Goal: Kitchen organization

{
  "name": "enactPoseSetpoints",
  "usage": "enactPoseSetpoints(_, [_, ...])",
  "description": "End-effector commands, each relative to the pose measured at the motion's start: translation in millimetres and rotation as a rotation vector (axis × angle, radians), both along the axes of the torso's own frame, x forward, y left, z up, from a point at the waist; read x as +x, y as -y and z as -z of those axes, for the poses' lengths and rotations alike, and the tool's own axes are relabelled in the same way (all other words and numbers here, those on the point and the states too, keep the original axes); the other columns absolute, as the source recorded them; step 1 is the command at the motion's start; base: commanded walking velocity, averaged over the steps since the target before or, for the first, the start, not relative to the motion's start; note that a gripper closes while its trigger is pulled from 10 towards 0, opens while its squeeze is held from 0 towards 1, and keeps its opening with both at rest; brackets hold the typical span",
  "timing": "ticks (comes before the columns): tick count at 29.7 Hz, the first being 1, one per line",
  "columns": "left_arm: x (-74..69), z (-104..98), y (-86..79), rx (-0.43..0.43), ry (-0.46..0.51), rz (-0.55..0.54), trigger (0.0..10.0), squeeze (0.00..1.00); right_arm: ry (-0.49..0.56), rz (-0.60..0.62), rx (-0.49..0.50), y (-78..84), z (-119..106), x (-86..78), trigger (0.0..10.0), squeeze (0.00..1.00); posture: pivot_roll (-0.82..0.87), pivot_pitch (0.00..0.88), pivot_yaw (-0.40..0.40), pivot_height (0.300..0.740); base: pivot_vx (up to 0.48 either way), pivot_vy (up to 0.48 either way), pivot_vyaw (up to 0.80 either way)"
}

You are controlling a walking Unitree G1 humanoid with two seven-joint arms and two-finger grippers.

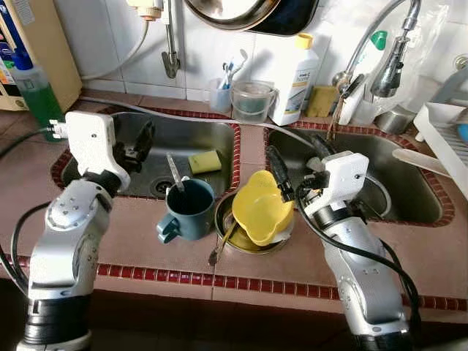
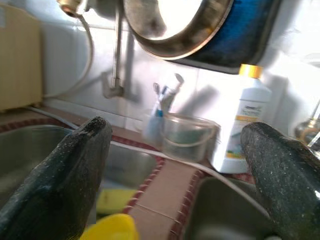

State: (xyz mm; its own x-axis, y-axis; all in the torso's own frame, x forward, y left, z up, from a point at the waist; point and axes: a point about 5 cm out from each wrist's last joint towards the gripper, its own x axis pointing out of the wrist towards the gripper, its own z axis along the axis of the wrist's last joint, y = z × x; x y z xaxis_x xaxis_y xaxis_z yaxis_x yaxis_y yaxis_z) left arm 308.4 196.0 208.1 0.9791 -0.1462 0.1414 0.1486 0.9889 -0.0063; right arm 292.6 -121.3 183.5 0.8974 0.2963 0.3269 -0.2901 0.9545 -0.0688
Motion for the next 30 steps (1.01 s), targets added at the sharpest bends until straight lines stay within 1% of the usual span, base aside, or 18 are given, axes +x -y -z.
enactPoseSetpoints(1, [-4.0, -0.4, 2.3, -0.014, -0.004, 0.001, 10.0, 0.00, 0.019, 0.032, -0.010, 5.9, -3.1, 3.9, 10.0, 0.00, -0.11, 0.014, -0.059, 0.740, 0.000, 0.000, 0.00])
enactPoseSetpoints(4, [-6.6, 2.7, 3.8, -0.028, -0.009, 0.019, 10.0, 0.00, 0.017, 0.036, -0.014, 7.4, -1.8, 4.6, 10.0, 0.00, -0.11, 0.013, -0.063, 0.740, 0.000, 0.000, 0.00])
enactPoseSetpoints(7, [-10.0, 1.1, 3.8, -0.077, -0.007, 0.062, 10.0, 0.00, 0.013, 0.036, -0.021, 8.3, 0.5, 4.6, 10.0, 0.00, -0.11, 0.012, -0.065, 0.740, 0.000, 0.000, 0.00])
enactPoseSetpoints(9, [-9.3, 1.7, 4.1, -0.115, -0.024, 0.088, 10.0, 0.00, 0.009, 0.030, -0.024, 8.0, 1.6, 5.1, 10.0, 0.00, -0.11, 0.010, -0.069, 0.740, 0.000, 0.000, 0.00])
enactPoseSetpoints(10, [-9.3, 1.7, 4.1, -0.115, -0.024, 0.088, 10.0, 0.00, 0.009, 0.030, -0.024, 8.0, 1.6, 5.1, 10.0, 0.00, -0.11, 0.010, -0.069, 0.740, 0.000, 0.000, 0.00])
enactPoseSetpoints(11, [-11.2, -0.6, 5.6, -0.119, -0.012, 0.120, 10.0, 0.00, 0.010, 0.026, -0.026, 7.4, 2.3, 5.1, 10.0, 0.00, -0.11, 0.008, -0.070, 0.740, 0.000, 0.000, 0.00])
enactPoseSetpoints(14, [-12.6, -1.0, 7.7, -0.105, -0.010, 0.143, 10.0, 0.00, 0.010, 0.020, -0.029, 6.5, 3.5, 5.6, 10.0, 0.00, -0.10, 0.003, -0.072, 0.740, 0.000, 0.000, 0.00])
enactPoseSetpoints(18, [-15.3, -0.1, 10.9, -0.120, -0.016, 0.178, 10.0, 0.00, 0.009, 0.016, -0.032, 6.2, 4.6, 5.7, 10.0, 0.00, -0.10, 0.000, -0.073, 0.740, 0.000, 0.000, 0.00])
enactPoseSetpoints(19, [-18.5, 0.3, 13.2, -0.115, -0.017, 0.209, 10.0, 0.00, 0.010, 0.014, -0.033, 6.2, 4.9, 5.4, 10.0, 0.00, -0.10, 0.000, -0.073, 0.740, 0.000, 0.000, 0.00])
enactPoseSetpoints(24, [-22.4, 3.8, 16.0, -0.106, -0.036, 0.261, 10.0, 0.00, 0.007, 0.010, -0.037, 6.3, 6.8, 4.6, 10.0, 0.00, -0.10, 0.000, -0.075, 0.740, 0.000, 0.000, 0.00])
enactPoseSetpoints(27, [-26.7, 5.2, 21.1, -0.089, -0.042, 0.313, 10.0, 0.00, 0.005, 0.007, -0.038, 6.2, 7.7, 4.2, 10.0, 0.00, -0.10, 0.000, -0.075, 0.740, 0.000, 0.000, 0.00])
enactPoseSetpoints(30, [-27.2, 6.1, 23.1, -0.080, -0.046, 0.325, 10.0, 0.00, 0.004, 0.006, -0.040, 6.2, 8.1, 4.1, 10.0, 0.00, -0.09, 0.000, -0.075, 0.740, 0.000, 0.000, 0.00])
